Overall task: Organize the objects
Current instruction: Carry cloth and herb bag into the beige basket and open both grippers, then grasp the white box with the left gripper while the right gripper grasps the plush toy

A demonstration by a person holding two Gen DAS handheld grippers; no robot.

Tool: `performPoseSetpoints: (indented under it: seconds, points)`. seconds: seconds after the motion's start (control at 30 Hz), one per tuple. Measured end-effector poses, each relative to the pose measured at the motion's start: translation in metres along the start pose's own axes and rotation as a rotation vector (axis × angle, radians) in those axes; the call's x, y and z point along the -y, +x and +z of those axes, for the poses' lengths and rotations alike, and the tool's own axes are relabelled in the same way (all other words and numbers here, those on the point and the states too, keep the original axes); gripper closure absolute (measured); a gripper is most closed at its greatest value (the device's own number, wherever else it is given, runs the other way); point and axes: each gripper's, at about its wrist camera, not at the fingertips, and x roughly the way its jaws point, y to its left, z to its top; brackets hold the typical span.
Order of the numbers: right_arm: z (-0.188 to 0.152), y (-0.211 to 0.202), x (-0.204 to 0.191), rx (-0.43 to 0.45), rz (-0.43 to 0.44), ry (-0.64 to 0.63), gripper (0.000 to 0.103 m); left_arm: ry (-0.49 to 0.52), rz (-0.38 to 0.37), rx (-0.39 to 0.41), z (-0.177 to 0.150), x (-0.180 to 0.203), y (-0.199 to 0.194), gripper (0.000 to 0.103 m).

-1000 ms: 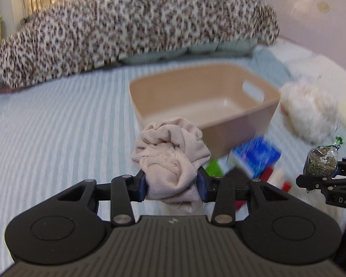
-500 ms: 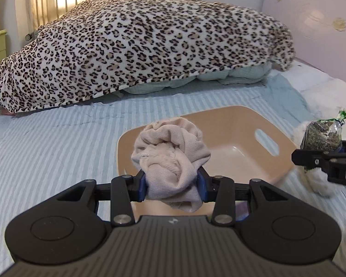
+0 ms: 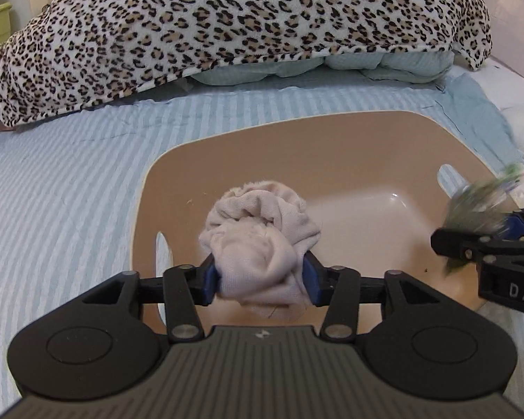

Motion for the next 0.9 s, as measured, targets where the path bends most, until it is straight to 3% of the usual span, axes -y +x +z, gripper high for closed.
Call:
performPoseSetpoints:
  seconds: [0.07, 0.13, 0.2, 0.37, 0.5, 0.9]
  points:
    - [-0.001, -0.006, 0.000, -0.003, -0.004, -0.008, 0.038, 0.003, 0.017, 0.022, 0.001, 0.000, -0.008, 0.031]
    - [-0.002, -0.018, 0.000, 0.012, -0.013, -0.028, 0.025, 0.001, 0.049, 0.056, 0.003, 0.001, -0.020, 0.021]
    - [-0.001, -0.032, 0.000, 0.031, -0.014, -0.039, 0.022, 0.003, 0.057, 0.077, 0.006, 0.002, -0.034, 0.016]
    - [-0.007, -0.074, 0.006, 0.065, 0.008, -0.040, 0.000, 0.007, 0.048, 0.099, 0.000, 0.001, -0.071, 0.011]
    - [-0.023, -0.102, 0.010, 0.087, 0.017, -0.054, 0.000, -0.019, 0.053, 0.106, -0.013, -0.005, -0.094, 0.010]
    - [-0.095, -0.105, 0.007, -0.056, 0.016, -0.053, 0.000, -0.045, 0.054, 0.036, -0.085, -0.021, -0.121, 0.010]
